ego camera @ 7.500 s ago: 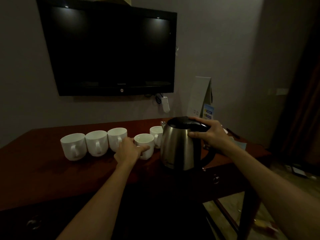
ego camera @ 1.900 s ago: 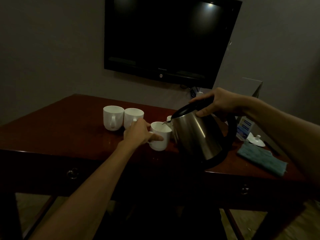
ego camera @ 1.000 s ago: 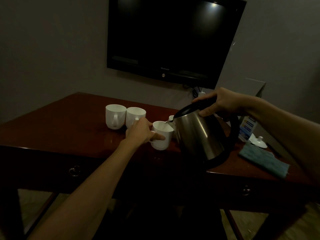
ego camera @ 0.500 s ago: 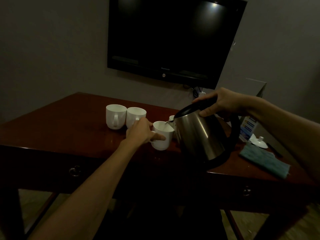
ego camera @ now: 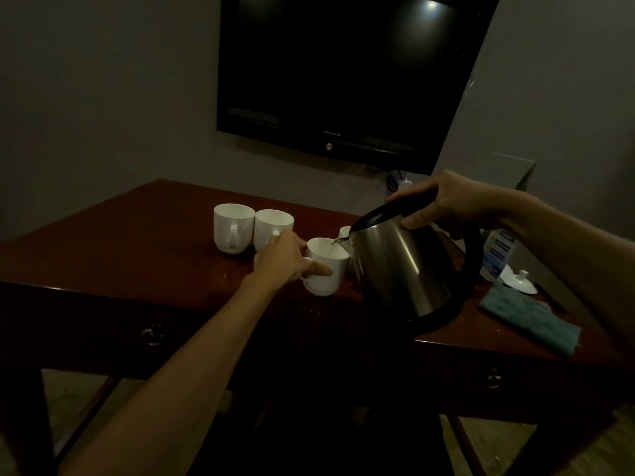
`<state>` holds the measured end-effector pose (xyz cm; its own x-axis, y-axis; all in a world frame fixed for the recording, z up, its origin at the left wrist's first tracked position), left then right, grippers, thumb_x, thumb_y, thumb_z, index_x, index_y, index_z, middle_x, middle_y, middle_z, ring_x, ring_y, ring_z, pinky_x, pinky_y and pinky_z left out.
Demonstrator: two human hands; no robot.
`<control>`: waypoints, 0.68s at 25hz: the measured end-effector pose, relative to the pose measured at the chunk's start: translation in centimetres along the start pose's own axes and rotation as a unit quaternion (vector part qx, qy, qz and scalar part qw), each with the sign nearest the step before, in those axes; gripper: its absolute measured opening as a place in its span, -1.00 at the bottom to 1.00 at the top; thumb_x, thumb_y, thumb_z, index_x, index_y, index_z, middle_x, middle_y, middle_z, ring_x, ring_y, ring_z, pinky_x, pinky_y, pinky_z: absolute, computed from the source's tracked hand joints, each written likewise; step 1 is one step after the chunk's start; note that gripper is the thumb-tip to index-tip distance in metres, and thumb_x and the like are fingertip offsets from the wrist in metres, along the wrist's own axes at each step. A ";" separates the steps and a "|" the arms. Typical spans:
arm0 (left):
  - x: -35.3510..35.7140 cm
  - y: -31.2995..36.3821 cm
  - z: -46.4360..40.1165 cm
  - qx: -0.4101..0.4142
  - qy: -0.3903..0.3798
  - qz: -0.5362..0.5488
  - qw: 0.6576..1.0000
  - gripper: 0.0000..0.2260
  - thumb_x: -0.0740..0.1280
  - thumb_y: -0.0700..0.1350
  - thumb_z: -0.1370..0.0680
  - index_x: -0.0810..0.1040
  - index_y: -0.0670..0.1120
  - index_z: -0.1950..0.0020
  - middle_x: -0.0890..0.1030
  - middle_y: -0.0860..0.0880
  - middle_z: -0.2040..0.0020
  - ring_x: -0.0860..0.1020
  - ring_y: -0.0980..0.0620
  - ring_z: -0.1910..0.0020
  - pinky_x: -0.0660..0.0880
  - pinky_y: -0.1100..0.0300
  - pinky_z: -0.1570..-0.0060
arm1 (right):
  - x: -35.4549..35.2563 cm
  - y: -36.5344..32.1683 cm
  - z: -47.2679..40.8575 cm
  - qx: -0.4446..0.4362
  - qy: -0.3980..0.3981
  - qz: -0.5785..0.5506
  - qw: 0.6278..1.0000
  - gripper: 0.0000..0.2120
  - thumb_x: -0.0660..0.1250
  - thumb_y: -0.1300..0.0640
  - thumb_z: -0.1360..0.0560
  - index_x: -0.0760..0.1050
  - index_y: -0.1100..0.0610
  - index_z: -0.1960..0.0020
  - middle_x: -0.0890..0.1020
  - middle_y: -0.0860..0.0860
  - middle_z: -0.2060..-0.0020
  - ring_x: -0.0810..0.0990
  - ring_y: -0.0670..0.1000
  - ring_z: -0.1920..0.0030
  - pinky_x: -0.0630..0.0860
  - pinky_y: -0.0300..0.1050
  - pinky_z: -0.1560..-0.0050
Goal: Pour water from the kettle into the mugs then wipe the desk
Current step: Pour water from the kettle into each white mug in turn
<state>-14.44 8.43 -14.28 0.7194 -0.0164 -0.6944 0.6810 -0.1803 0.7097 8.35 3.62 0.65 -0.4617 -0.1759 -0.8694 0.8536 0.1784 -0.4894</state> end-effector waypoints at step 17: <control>-0.2 0.2 0.3 0.001 0.006 0.001 1.000 -0.45 0.59 0.13 -0.33 0.62 -0.16 -0.19 0.67 0.00 0.19 0.65 0.05 0.08 0.60 -0.07 -0.07 | 0.0 0.0 -0.2 0.003 -0.004 -0.012 1.000 -0.40 0.54 -0.10 -0.19 0.56 -0.25 -0.22 0.53 0.40 -0.18 0.50 0.18 0.14 0.53 -0.11 0.35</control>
<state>-14.44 8.14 -14.04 0.7220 -0.0050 -0.6919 0.6798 -0.1815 0.7106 8.34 3.78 0.65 -0.4803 -0.1874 -0.8568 0.8437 0.1683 -0.5098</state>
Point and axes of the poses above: each hand's wrist, its own z-axis away from the middle knuckle, its own x-axis out of the palm, y = z × x, the point moved 9 cm from there along -z, towards the middle knuckle
